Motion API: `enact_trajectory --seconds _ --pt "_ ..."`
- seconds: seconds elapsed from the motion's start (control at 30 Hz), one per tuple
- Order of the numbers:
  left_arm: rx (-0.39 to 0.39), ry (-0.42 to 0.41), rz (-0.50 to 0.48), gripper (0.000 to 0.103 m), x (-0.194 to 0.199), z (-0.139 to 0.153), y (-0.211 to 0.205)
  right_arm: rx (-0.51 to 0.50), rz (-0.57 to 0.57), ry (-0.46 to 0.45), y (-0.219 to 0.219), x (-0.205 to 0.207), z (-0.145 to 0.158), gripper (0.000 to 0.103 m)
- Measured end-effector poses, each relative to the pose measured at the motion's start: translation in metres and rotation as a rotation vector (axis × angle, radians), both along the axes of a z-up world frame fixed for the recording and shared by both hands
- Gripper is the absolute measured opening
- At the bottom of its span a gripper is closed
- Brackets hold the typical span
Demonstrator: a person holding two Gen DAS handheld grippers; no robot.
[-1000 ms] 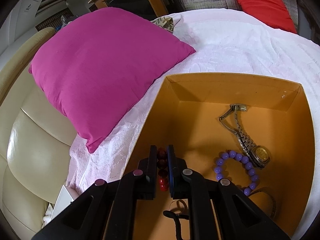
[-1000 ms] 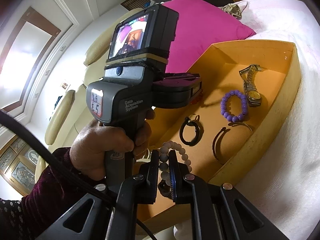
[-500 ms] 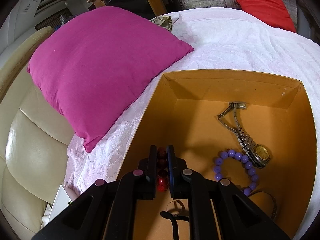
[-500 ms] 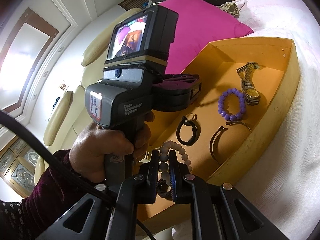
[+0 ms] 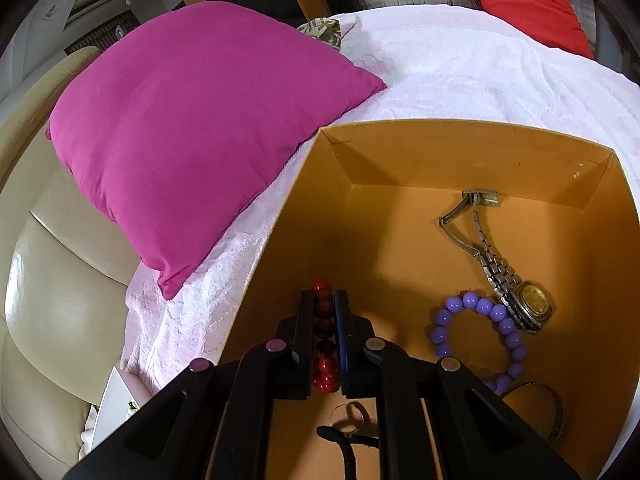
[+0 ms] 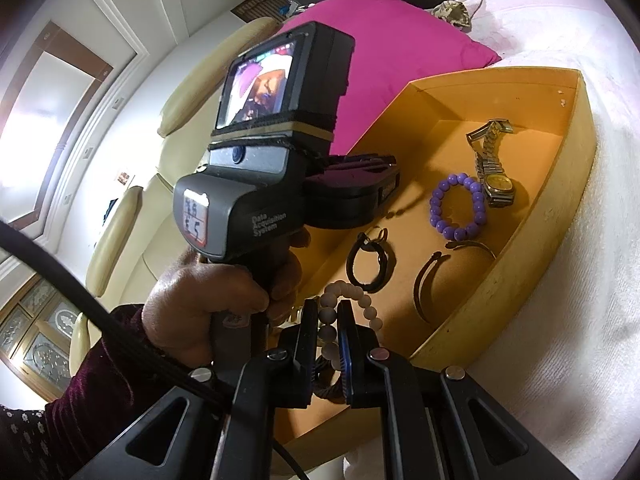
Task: Organize jewelry
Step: 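Lower both held bracelets into the orange box beside the other jewelry, then open the left tool to drop the red bracelet while the right tool releases the white bracelet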
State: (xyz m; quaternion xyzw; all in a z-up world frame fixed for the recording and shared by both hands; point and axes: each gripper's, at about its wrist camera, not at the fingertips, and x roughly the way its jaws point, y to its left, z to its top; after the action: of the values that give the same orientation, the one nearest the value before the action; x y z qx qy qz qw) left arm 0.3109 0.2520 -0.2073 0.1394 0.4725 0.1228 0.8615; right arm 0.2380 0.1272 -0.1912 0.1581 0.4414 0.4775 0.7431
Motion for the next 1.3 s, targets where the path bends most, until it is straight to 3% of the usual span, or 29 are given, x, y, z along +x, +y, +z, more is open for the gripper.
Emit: enact_trajectory --seconds 0.6,0.7,0.97,1.13,1.2,1.3 --pt "-0.056 0.064 0.016 0.012 0.002 -0.010 0.009 -0.005 -0.035 0.020 -0.008 -0.001 0.000 0.011" --pt "-0.054 0.058 0.024 0.025 0.000 -0.007 0.012 -0.005 -0.044 0.027 -0.010 0.001 -0.001 0.014" --pt "-0.054 0.057 0.023 0.031 -0.011 0.004 0.015 -0.004 -0.049 0.034 -0.013 0.002 -0.002 0.015" --pt "-0.044 0.015 0.012 0.052 -0.022 0.021 0.011 -0.005 -0.049 0.034 -0.012 0.003 -0.002 0.015" --pt "-0.002 -0.029 0.023 0.072 -0.033 0.033 0.008 -0.005 -0.049 0.037 -0.013 0.004 -0.002 0.015" --pt "0.034 -0.083 0.033 0.073 -0.047 0.049 0.005 -0.005 -0.053 0.035 -0.015 0.005 -0.001 0.015"
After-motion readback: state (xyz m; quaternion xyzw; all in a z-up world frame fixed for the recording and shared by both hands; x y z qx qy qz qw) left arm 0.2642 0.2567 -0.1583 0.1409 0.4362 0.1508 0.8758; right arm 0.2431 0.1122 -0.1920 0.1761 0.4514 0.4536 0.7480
